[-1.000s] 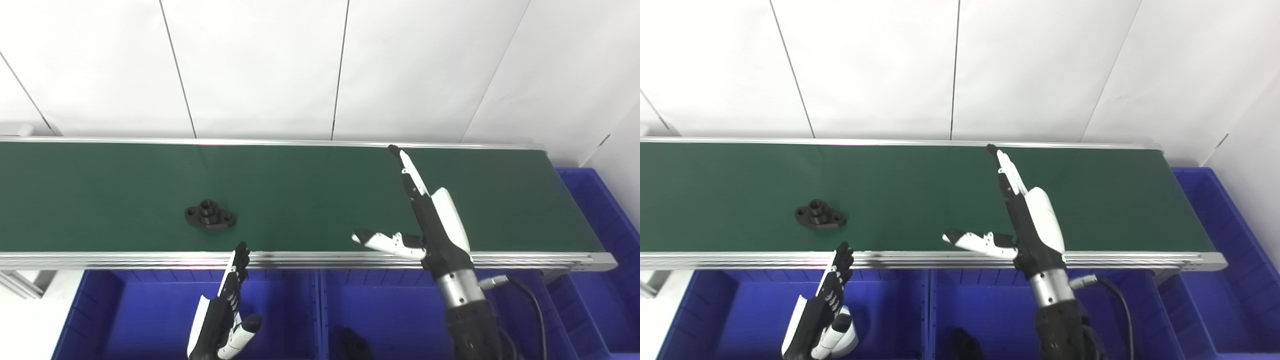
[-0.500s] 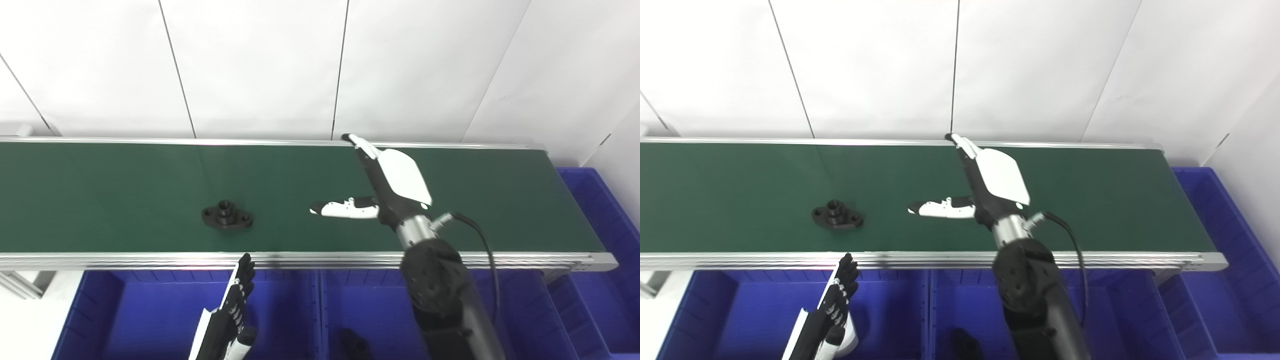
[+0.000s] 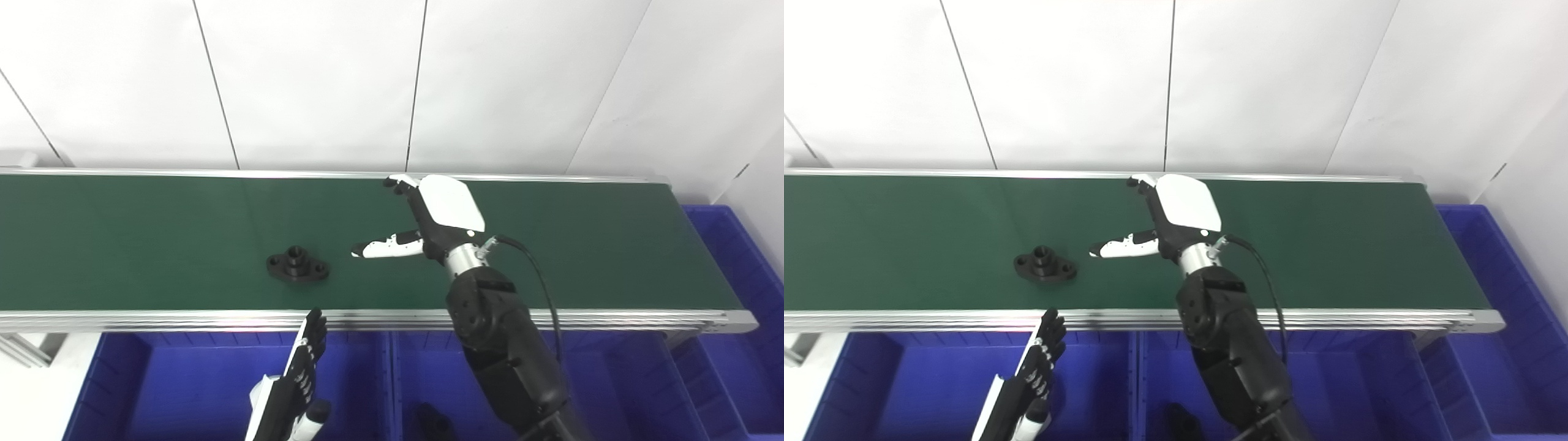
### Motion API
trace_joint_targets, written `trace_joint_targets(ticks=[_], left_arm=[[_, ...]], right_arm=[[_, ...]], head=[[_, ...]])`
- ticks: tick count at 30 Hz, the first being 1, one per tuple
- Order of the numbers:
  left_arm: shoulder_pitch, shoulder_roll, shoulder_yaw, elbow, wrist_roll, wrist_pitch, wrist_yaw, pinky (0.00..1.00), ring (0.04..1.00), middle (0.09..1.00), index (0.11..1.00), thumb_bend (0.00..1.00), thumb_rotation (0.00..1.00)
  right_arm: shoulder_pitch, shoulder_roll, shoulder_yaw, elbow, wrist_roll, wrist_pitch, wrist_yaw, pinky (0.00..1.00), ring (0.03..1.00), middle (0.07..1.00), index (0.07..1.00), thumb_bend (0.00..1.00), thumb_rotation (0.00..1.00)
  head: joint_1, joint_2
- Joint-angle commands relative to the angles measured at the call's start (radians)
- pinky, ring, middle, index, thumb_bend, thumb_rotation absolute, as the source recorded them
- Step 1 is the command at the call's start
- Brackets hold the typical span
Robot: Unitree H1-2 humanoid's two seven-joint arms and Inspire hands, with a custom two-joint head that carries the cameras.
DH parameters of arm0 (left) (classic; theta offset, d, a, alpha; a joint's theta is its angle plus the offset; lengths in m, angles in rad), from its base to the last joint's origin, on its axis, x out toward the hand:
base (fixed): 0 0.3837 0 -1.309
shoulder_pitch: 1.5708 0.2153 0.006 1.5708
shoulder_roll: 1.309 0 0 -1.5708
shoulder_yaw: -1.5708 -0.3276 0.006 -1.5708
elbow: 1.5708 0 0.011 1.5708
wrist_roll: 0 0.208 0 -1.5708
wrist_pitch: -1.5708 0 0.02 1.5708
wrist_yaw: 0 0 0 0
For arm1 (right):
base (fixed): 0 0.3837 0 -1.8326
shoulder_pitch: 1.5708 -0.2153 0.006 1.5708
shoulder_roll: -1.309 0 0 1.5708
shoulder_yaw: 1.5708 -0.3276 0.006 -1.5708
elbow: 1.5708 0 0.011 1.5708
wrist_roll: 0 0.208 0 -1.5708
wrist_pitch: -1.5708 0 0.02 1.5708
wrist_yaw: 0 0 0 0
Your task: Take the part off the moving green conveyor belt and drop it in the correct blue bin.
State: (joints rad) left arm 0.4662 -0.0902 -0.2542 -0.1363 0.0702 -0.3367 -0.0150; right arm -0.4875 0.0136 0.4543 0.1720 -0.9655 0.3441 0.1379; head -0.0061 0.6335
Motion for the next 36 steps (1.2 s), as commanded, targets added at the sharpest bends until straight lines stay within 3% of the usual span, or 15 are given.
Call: trace_joint_targets(ticks=[1,5,10,20,23,28,36], left_arm=[[0.006,-0.013,-0.009,-0.053,0.005,-0.017,0.004,1.0,1.0,1.0,1.0,0.89,0.84],[0.008,-0.018,-0.015,-0.069,0.008,-0.011,0.004,1.0,0.998,1.0,1.0,0.87,0.85],[0.007,-0.028,-0.016,-0.073,0.009,-0.014,0.013,1.0,0.99,1.0,1.0,0.89,0.85],[0.023,-0.051,-0.03,-0.087,0.024,-0.018,0.031,0.97,0.976,0.997,1.0,0.91,0.84],[0.027,-0.062,-0.038,-0.094,0.027,-0.025,0.038,0.97,0.973,0.988,1.0,0.9,0.83],[0.039,-0.074,-0.051,-0.111,0.041,-0.018,0.051,0.96,0.965,0.981,1.0,0.91,0.83],[0.064,-0.091,-0.059,-0.158,0.036,0.006,0.061,0.96,0.963,0.973,1.0,0.9,0.82]], right_arm=[[-0.065,0.027,0.009,0.007,-0.007,-0.011,-0.053,0.53,0.614,0.718,0.811,1.0,0.59],[-0.087,0.049,0.038,0.074,-0.014,-0.008,-0.075,0.5,0.592,0.717,0.814,1.0,0.61],[-0.101,0.082,0.061,0.142,-0.002,0.001,-0.095,0.54,0.632,0.747,0.826,1.0,0.62],[-0.11,0.123,0.075,0.224,0.038,-0.002,-0.117,0.51,0.605,0.726,0.816,1.0,0.6],[-0.114,0.121,0.089,0.248,0.034,-0.003,-0.125,0.48,0.571,0.704,0.807,1.0,0.6],[-0.111,0.104,0.109,0.283,0.041,-0.02,-0.13,0.5,0.595,0.716,0.804,0.99,0.58],[-0.124,0.042,0.194,0.406,-0.001,-0.044,-0.174,0.46,0.563,0.682,0.758,0.97,0.54]], head=[[0.003,0.003],[0.007,0.005],[0.014,0.008],[0.046,0.019],[0.06,0.023],[0.078,0.029],[0.094,0.038]])
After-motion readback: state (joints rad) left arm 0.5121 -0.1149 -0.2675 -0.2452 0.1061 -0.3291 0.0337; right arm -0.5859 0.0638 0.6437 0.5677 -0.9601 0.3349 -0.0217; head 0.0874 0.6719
